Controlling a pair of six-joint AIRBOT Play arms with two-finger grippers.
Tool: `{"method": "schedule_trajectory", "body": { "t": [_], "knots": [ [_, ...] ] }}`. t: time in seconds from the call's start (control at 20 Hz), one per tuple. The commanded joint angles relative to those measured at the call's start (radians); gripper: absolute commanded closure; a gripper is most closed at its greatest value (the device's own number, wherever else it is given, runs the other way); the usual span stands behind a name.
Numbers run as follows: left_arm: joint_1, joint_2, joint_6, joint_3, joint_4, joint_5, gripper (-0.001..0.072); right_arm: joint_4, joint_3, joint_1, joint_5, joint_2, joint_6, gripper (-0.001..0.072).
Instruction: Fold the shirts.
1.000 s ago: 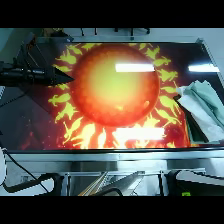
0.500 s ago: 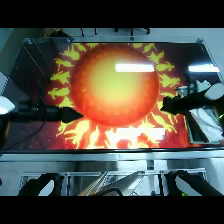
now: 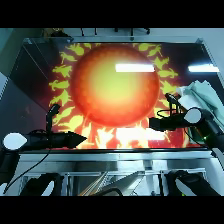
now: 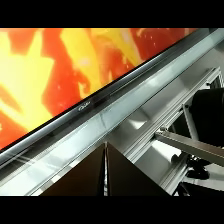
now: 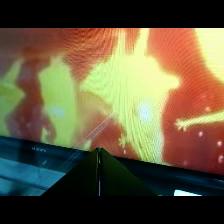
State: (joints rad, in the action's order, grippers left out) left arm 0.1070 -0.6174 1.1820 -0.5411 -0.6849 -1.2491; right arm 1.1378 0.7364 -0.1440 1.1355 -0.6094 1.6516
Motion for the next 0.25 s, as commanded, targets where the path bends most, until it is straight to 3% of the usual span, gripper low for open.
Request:
{"method": "schedule_trajectory", "body": {
  "t": [0.0,0.2],
  "knots": [
    [0.002,0.062,0.006,0.055,-0.003,0.046,0.0693,0.0,-0.009,-0.005,-0.006,0.003,-0.003,0.0696],
    [0.002,0.082,0.008,0.069,-0.002,0.045,0.0693,0.0,-0.009,-0.005,-0.006,0.004,-0.003,0.0696]
  ]
}}
